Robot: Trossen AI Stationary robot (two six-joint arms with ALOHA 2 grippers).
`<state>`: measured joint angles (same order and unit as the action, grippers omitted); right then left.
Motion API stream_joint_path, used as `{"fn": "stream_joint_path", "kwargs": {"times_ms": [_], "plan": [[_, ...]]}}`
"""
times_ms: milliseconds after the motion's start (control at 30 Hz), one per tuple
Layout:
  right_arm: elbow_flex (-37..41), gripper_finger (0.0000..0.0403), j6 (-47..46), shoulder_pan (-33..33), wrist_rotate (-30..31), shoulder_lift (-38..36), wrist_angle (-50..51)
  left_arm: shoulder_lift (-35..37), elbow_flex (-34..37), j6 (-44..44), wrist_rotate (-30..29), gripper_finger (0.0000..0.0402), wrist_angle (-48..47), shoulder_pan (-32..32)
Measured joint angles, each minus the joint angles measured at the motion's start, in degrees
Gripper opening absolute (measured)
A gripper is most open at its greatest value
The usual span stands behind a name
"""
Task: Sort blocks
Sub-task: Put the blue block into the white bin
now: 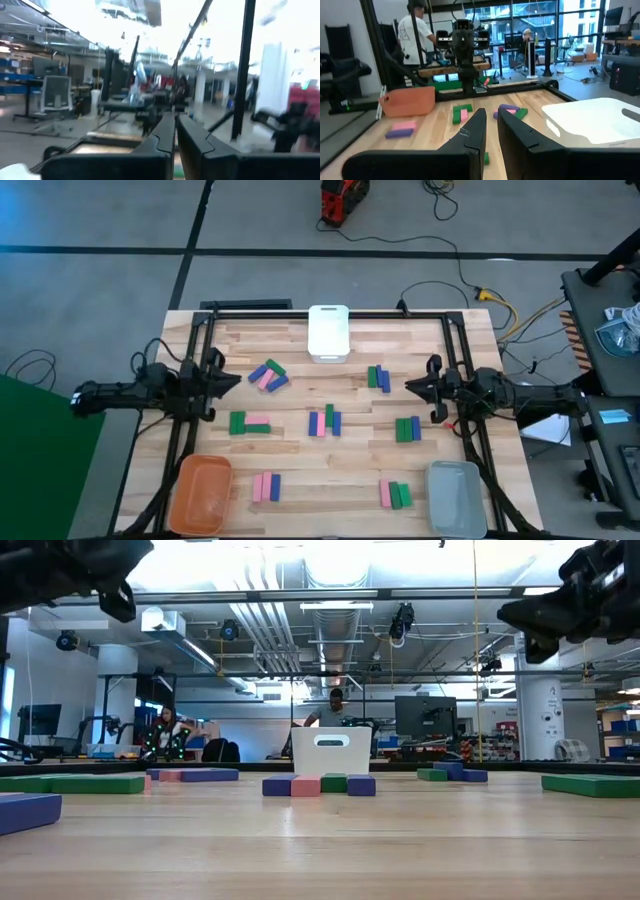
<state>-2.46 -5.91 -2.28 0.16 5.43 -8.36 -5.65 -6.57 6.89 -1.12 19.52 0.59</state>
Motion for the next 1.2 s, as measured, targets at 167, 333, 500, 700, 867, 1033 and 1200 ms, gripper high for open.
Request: {"fn": "stream_joint_path", "kwargs": {"times_ms": [167,333,500,700,867,1033,1200], "plan": [[-4.1,0.0038,-0.7,0.0,1.1,4.4,-0.2,-0.1,0.0,0.0,-3.1,0.0,3.4,0.0],[-9.0,0.0038,-0.9,0.0,7.1,11.2,0.0,-0.2,0.0,-2.8,-6.0,0.0,4.0,0.0],[-15.6,0.0038,-0.7,0.0,9.5,18.5,2.8,-1.4,0.0,-2.6,-8.0,0.0,3.8,0.0],[-23.5,0.0038,-1.7,0.0,10.6,25.8,7.8,-4.6,0.0,-1.3,-8.4,0.0,4.9,0.0],[-28.0,0.0038,-1.5,0.0,10.6,31.5,9.0,-7.7,0.0,-1.2,-11.0,0.0,6.3,0.0],[-31.8,0.0038,-0.9,0.0,10.6,37.7,9.3,-10.9,-1.0,-1.8,-11.6,0.0,5.8,0.0],[-35.2,0.0038,-0.8,-0.3,12.0,43.6,9.1,-15.5,-5.2,-2.8,-12.0,0.0,-0.6,0.0]]}}
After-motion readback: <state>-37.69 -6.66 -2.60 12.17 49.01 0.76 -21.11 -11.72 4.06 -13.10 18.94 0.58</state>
